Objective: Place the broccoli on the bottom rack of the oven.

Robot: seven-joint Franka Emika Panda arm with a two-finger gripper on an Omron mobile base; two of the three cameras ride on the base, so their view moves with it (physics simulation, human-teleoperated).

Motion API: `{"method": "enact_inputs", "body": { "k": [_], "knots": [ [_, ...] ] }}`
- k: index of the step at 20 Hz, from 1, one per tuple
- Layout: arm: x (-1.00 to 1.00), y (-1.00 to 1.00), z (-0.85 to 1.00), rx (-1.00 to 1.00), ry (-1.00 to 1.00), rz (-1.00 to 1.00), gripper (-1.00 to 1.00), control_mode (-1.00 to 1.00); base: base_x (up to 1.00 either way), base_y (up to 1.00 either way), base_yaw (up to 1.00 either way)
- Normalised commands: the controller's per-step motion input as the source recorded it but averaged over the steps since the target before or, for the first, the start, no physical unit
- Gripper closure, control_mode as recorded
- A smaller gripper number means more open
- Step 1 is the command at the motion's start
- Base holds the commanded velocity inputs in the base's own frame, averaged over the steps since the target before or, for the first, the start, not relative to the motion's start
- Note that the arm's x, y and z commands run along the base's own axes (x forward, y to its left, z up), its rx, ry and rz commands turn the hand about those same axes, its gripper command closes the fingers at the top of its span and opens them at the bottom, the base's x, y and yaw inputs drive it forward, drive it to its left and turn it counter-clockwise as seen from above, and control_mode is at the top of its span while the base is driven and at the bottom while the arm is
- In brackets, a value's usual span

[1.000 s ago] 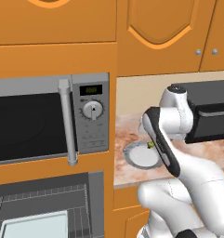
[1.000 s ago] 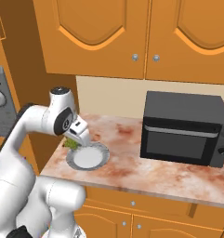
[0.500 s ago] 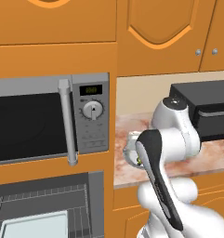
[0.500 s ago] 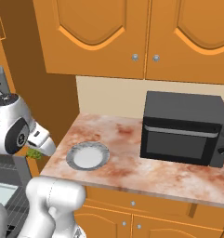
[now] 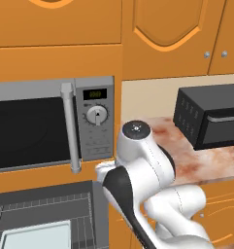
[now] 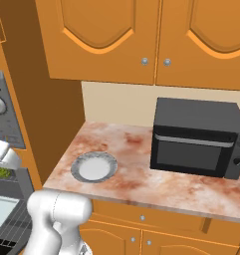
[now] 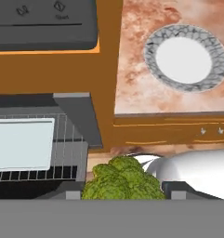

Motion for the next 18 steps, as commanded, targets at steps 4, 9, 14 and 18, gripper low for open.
{"method": "enact_inputs", "body": {
  "k": [4, 9, 14, 18],
  "knots": [
    [-0.06, 0.69, -0.14, -0.02, -0.06, 0.04, 1.0, -1.0, 0.0, 0.0, 0.0],
    [-0.09, 0.33, 0.0, 0.0, -0.09, 0.0, 1.0, -1.0, 0.0, 0.0, 0.0],
    [-0.05, 0.4, -0.05, -0.01, -0.03, 0.0, 1.0, -1.0, 0.0, 0.0, 0.0],
    [0.0, 0.43, -0.19, -0.04, -0.03, 0.0, 1.0, -1.0, 0.0, 0.0, 0.0]
  ]
}}
